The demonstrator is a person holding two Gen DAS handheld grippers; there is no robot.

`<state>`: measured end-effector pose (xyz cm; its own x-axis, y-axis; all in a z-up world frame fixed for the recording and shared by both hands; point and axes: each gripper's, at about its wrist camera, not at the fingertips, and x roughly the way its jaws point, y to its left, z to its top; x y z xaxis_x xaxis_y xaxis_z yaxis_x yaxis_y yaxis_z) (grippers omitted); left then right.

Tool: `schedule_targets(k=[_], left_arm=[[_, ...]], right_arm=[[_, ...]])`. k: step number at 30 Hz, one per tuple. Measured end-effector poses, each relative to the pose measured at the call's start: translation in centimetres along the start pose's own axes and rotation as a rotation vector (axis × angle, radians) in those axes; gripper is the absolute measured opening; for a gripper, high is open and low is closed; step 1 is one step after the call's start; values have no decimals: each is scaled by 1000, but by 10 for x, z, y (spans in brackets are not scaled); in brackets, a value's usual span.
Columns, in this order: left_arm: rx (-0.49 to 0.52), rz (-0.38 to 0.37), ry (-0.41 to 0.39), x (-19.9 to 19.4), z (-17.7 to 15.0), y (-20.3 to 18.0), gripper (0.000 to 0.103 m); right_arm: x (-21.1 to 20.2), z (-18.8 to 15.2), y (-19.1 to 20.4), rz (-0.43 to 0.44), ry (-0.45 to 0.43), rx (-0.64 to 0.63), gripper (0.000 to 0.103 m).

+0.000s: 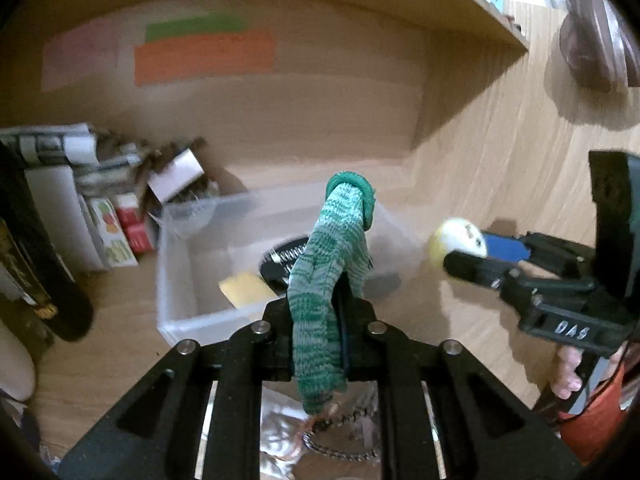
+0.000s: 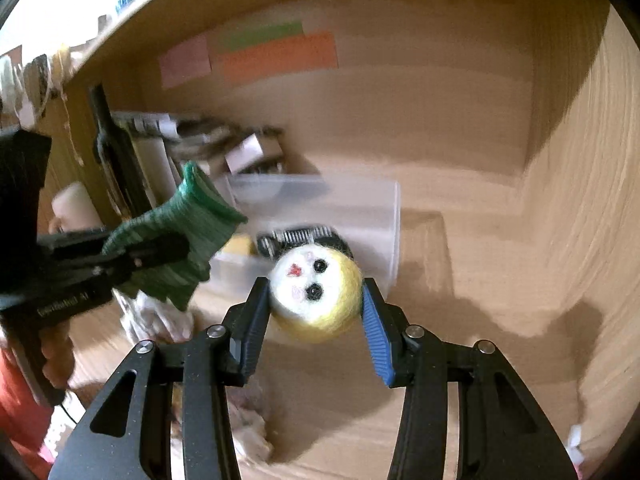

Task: Organize soft objects
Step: 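Drop the glove into the box with the left gripper while the right gripper carries the yellow plush ball there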

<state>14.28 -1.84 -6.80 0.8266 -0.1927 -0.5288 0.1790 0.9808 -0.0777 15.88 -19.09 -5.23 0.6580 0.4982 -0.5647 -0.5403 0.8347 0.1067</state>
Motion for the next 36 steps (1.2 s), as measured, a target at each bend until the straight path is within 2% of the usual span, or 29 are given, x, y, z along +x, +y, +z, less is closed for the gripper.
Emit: schedule_targets(k=[7, 11, 14, 20, 28, 36], left_arm=[[-34, 25, -79, -16, 25, 12, 15], [-45, 66, -115, -20, 39, 24, 15], [-58, 94, -113, -11, 45, 37, 15], [-75, 154, -51, 21, 41, 55, 15], [-96, 146, 60, 62, 30, 69, 15], [-74, 157, 147, 91, 22, 65, 15]], right_arm=[[-9, 38, 10, 15, -109, -25, 42], [-3, 51, 14, 14, -124, -40, 42], [6, 57, 14, 16, -119, -42, 42], [33, 64, 18, 21, -74, -43, 42], [78, 61, 19, 3, 24, -46, 42], [116, 51, 22, -3, 130, -61, 42]])
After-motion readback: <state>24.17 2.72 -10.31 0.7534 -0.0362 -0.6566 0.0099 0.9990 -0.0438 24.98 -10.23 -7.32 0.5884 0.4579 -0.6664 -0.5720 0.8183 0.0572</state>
